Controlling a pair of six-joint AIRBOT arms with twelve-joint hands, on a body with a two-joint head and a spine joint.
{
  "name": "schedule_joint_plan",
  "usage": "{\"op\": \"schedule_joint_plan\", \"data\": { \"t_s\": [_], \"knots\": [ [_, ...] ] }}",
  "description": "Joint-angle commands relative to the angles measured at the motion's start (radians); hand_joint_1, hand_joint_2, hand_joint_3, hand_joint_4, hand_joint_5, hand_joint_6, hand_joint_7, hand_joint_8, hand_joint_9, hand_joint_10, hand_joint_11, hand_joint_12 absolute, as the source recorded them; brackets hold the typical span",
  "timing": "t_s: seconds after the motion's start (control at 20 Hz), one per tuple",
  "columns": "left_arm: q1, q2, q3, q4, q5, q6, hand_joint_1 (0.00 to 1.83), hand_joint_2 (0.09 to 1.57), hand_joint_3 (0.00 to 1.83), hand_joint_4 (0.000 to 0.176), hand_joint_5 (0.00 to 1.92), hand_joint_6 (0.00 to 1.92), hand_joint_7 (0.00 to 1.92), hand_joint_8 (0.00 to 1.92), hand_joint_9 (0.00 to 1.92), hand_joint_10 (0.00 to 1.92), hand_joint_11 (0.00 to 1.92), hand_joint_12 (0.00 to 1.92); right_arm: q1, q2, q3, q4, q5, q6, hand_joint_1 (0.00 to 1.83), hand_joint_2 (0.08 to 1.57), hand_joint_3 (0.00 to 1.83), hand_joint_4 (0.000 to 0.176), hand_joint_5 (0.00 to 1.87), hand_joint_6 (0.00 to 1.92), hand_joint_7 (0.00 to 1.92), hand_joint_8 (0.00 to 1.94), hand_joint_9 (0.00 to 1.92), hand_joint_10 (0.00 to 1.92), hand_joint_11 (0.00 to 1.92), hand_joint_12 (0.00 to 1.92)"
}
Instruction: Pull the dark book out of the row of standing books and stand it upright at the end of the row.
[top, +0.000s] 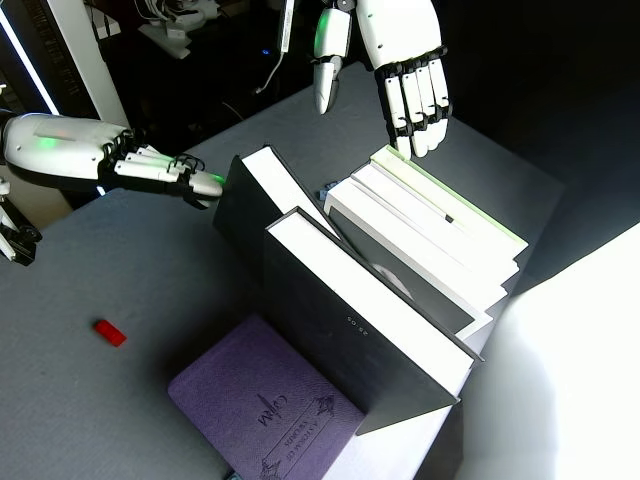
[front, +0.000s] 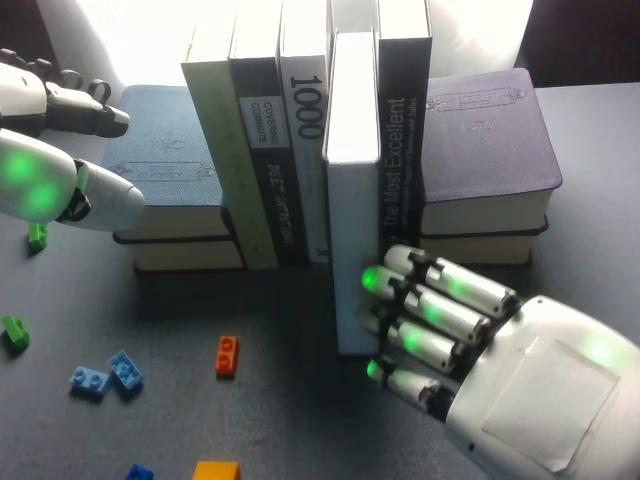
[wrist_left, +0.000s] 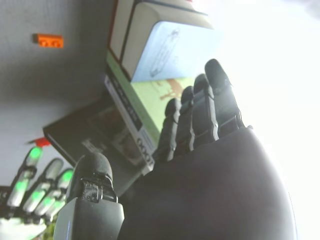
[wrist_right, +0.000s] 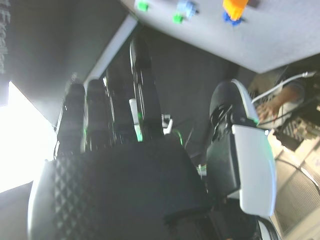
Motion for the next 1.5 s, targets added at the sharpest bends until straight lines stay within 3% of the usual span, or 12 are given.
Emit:
{"op": "schedule_joint_plan", "data": {
  "t_s": [0.0, 0.15, 0.25, 0.5, 0.9, 1.15, 1.25, 1.45],
  "knots": [
    [-0.012, 0.008, 0.004, 0.034, -0.071, 0.0, 0.0, 1.23, 0.0, 0.012, 0.05, 0.0, 0.06, 0.0, 0.06, 0.01, 0.0, 0.41, 0.003, 0.004, -0.004, -0.057, 0.103, 0.007, 0.0, 1.16, 0.0, 0.0, 0.65, 0.0, 0.23, 0.0, 0.05, 0.0, 0.0, 0.14],
    [-0.012, 0.008, 0.004, 0.034, -0.07, 0.0, 0.0, 1.21, 0.0, 0.021, 0.06, 0.0, 0.07, 0.0, 0.08, 0.01, 0.0, 0.5, -0.017, 0.002, -0.003, -0.057, 0.102, 0.011, 0.0, 1.16, 0.0, 0.0, 0.65, 0.0, 0.27, 0.01, 0.07, 0.01, 0.0, 0.23],
    [-0.012, 0.008, 0.004, 0.034, -0.07, 0.001, 0.0, 1.21, 0.0, 0.019, 0.05, 0.0, 0.06, 0.0, 0.06, 0.0, 0.0, 0.45, -0.043, -0.004, 0.001, -0.057, 0.102, 0.011, 0.0, 1.16, 0.0, 0.0, 0.66, 0.01, 0.29, 0.01, 0.08, 0.01, 0.0, 0.27],
    [-0.013, 0.008, 0.004, 0.034, -0.07, 0.001, 0.0, 1.21, 0.0, 0.015, 0.06, 0.01, 0.07, 0.0, 0.06, 0.0, 0.0, 0.46, -0.073, -0.006, -0.016, -0.057, 0.117, -0.012, 0.0, 1.16, 0.0, 0.0, 0.67, 0.01, 0.27, 0.0, 0.08, 0.0, 0.0, 0.16],
    [-0.013, 0.008, 0.004, 0.034, -0.07, 0.001, 0.0, 1.22, 0.0, 0.019, 0.07, 0.0, 0.08, 0.0, 0.08, 0.01, 0.0, 0.5, -0.074, 0.076, -0.161, -0.057, 0.15, -0.025, 0.0, 1.17, 0.0, 0.0, 0.7, 0.0, 0.3, 0.01, 0.1, 0.01, 0.0, 0.22],
    [-0.013, 0.008, 0.004, 0.034, -0.071, 0.001, 0.0, 1.21, 0.0, 0.027, 0.08, 0.01, 0.12, 0.01, 0.13, 0.02, 0.0, 0.67, 0.0, 0.144, -0.235, 0.009, 0.181, -0.036, 0.0, 1.17, 0.0, 0.0, 0.63, 0.0, 0.27, 0.0, 0.1, 0.0, 0.0, 0.31],
    [-0.013, 0.008, 0.004, 0.034, -0.071, 0.001, 0.0, 1.22, 0.0, 0.026, 0.08, 0.0, 0.13, 0.01, 0.15, 0.02, 0.0, 0.72, 0.03, 0.158, -0.238, 0.044, 0.197, -0.036, 0.0, 1.17, 0.0, 0.0, 0.64, 0.0, 0.26, 0.0, 0.12, 0.01, 0.0, 0.45],
    [-0.013, 0.008, 0.004, 0.034, -0.071, 0.001, 0.0, 1.24, 0.01, 0.028, 0.23, 0.05, 0.3, 0.03, 0.33, 0.07, 0.0, 1.25, 0.155, 0.201, -0.238, 0.228, 0.197, -0.022, 0.0, 1.18, 0.0, 0.0, 0.68, 0.01, 0.53, 0.04, 0.41, 0.08, 0.0, 1.01]
  ]
}}
